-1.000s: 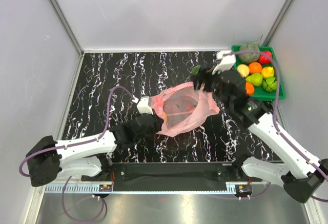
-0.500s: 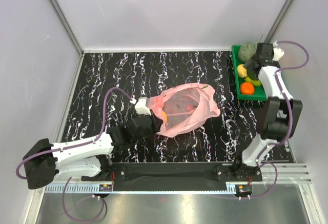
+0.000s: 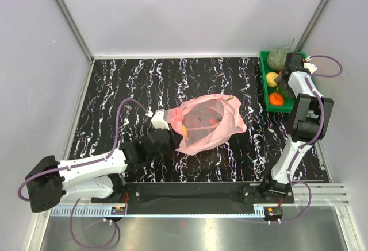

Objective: Untie the knot of the plastic bag and take out the fruit

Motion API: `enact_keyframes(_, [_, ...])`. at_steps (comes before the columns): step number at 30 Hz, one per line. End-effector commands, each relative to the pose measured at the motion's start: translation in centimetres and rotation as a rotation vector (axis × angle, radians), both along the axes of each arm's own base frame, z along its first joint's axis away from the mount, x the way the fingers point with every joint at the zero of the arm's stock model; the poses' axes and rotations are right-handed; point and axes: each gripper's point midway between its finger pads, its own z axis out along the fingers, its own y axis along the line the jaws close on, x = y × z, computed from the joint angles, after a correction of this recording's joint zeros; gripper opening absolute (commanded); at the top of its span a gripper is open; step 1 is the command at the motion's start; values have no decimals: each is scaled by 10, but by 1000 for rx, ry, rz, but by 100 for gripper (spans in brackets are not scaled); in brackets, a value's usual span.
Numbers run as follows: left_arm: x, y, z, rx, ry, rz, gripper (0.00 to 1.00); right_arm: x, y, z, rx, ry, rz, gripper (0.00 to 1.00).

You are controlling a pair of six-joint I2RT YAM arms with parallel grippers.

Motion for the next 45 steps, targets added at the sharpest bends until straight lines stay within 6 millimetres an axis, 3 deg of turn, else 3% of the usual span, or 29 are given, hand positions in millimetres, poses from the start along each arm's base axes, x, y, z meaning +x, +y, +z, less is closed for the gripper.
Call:
enact_keyframes(1, [5,-10,12,-48,-23,-5,0,1,-3,-4,5,8,-23,60])
enact_keyframes(3, [4,-9,11,-43,-21,-6,0,4,-1,1,8,-15,-8,79])
enact_keyframes(4, [4,-9,10,-43,-19,-5,0,5,1,12,10,-41,6,95])
enact_keyframes(5, [4,-8,10,-42,-20,-6,0,7,1,18,7,-60,15,100])
enact_keyframes(11, [5,-9,11,-40,-21,-3,0,10,8,78,-1,-158,75,100])
enact_keyframes(18, [2,-7,7,-40,-11,-7,0,-8,9,152,-55,-275,72,100])
enact_keyframes(20, [1,-4,8,-44,-14,-4,0,-17,12,162,-47,-281,78,100])
enact_keyframes(22, [1,-2,7,-43,-15,-1,0,-22,33,193,8,-371,158,100])
enact_keyframes(23, [0,0,6,-41,-17,2,0,-25,50,191,48,-399,242,100])
enact_keyframes(24, [0,1,5,-39,-16,4,0,-33,94,223,123,-513,446,100])
enact_keyframes(25, [0,2,4,-36,-17,6,0,-33,117,248,128,-627,568,100])
enact_keyframes(26, [0,3,2,-34,-15,7,0,-43,141,238,163,-628,659,100])
enact_keyframes(27, [-1,3,1,-34,-10,9,0,-63,185,260,139,-679,808,99])
enact_keyframes(28, [-1,4,-2,-30,-6,8,0,-72,204,266,111,-698,877,100])
enact_keyframes(29, [-3,3,-3,-36,-2,3,0,-85,233,258,117,-693,972,100])
enact_keyframes(30, [-3,3,-5,-36,2,3,0,-108,271,269,129,-734,1114,100])
enact_keyframes(31, [-4,3,-8,-36,8,-1,0,-119,289,259,160,-729,1176,98])
enact_keyframes(32, [-5,3,-10,-37,14,1,0,-141,316,264,190,-751,1281,98])
enact_keyframes(33, [-5,3,-10,-38,15,1,0,-145,316,260,185,-749,1288,97])
enact_keyframes(34, [-6,5,-14,-31,20,2,0,-161,340,249,211,-742,1368,94])
enact_keyframes(37, [-8,8,-20,-18,32,7,0,-191,373,238,224,-744,1505,89])
enact_keyframes(45, [-13,26,-38,23,78,60,0,-216,441,173,206,-530,1736,69])
